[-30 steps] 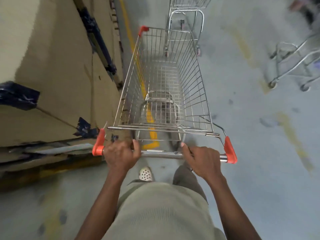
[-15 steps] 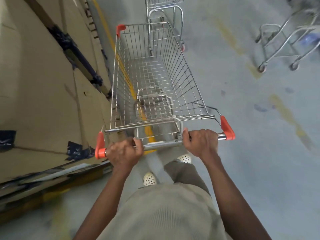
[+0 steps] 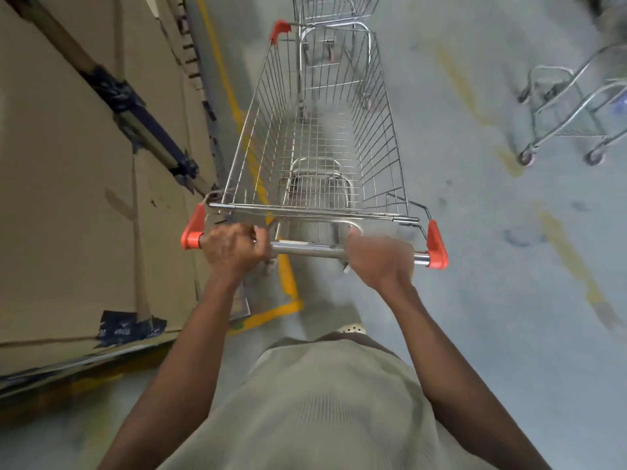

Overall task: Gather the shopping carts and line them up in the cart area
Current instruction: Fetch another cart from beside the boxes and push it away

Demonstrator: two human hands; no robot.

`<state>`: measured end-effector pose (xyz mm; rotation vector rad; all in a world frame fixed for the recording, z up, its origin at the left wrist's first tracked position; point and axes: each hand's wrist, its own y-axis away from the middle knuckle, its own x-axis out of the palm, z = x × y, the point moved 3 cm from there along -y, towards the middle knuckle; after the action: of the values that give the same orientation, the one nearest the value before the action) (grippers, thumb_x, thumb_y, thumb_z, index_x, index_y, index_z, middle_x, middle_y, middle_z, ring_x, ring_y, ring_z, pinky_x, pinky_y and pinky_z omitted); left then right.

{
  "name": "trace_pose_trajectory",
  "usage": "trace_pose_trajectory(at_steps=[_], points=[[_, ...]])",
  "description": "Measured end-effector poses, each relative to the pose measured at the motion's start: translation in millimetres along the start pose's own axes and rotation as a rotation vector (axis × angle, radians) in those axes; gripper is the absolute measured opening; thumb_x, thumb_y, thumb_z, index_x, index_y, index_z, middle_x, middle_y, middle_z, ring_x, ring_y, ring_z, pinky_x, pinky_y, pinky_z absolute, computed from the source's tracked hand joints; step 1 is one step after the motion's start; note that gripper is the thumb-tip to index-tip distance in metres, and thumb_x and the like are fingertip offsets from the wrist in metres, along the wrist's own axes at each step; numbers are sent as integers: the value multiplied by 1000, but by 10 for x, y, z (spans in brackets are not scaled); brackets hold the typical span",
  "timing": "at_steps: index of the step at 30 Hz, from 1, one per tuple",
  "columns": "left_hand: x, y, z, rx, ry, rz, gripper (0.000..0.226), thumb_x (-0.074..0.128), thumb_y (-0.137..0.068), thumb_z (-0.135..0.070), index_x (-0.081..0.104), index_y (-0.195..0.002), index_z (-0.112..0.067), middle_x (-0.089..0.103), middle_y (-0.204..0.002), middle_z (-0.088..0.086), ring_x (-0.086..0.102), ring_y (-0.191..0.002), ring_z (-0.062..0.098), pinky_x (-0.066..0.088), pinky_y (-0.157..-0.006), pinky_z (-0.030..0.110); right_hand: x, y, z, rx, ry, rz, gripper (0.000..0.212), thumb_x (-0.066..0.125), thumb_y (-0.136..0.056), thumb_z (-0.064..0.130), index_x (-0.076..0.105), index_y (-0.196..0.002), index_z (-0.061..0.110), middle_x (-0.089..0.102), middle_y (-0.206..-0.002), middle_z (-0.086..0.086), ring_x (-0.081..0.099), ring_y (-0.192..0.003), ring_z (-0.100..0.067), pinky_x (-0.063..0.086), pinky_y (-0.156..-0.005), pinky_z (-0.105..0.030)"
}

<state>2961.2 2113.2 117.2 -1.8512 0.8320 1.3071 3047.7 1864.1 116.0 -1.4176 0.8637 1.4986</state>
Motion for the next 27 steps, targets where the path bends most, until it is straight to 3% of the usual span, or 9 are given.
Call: trace_pose_trajectory(at_steps=[4, 10, 16, 19, 22, 27], points=[[137, -395, -147, 59, -15, -11, 50, 41, -82, -41, 75, -61, -10, 59, -49, 17, 60, -49, 34, 37, -57, 26, -43, -217, -87, 66, -20, -70, 63, 40, -98, 39, 61, -45, 11, 53, -39, -12, 51, -33, -32, 26, -50, -26], [353, -999, -417, 143, -24, 5, 52, 39, -79, -43, 74, -60, -10, 59, -49, 17, 61, -50, 36, 39, -58, 28, -56, -575, -222, 190, -2, 18, 62, 47, -102, 39, 64, -48, 12, 52, -40, -7, 46, -36, -27, 22, -51, -26], [551, -1661, -740, 299, -24, -21, 48, 42, -80, -40, 71, -55, -10, 58, -48, 18, 60, -47, 35, 35, -54, 26, -87, -1039, -342, 278, 17, 115, 62, 37, -107, 44, 78, -75, 12, 70, -65, -13, 67, -63, -34, 31, -60, -31], [681, -2066, -984, 373, -3, -48, 47, 43, -80, -39, 68, -52, -11, 56, -45, 16, 58, -43, 34, 29, -54, 24, -76, -1339, -457, 344, 40, 126, 64, 31, -109, 45, 79, -83, 12, 73, -76, -13, 68, -74, -35, 31, -64, -32], [855, -2507, -1228, 434, 27, -35, 45, 44, -80, -37, 67, -52, -11, 58, -47, 15, 59, -46, 35, 38, -52, 25, -16, -1670, -581, 428, 58, 138, 65, 25, -109, 48, 79, -88, 17, 74, -82, -11, 69, -81, -35, 34, -67, -34], [1068, -3225, -1694, 576, 57, -7, 43, 46, -79, -35, 67, -52, -10, 59, -47, 14, 58, -44, 34, 39, -51, 25, 27, -2202, -793, 581, 38, 109, 65, 25, -107, 50, 80, -92, 20, 74, -84, -11, 68, -85, -35, 34, -69, -34]])
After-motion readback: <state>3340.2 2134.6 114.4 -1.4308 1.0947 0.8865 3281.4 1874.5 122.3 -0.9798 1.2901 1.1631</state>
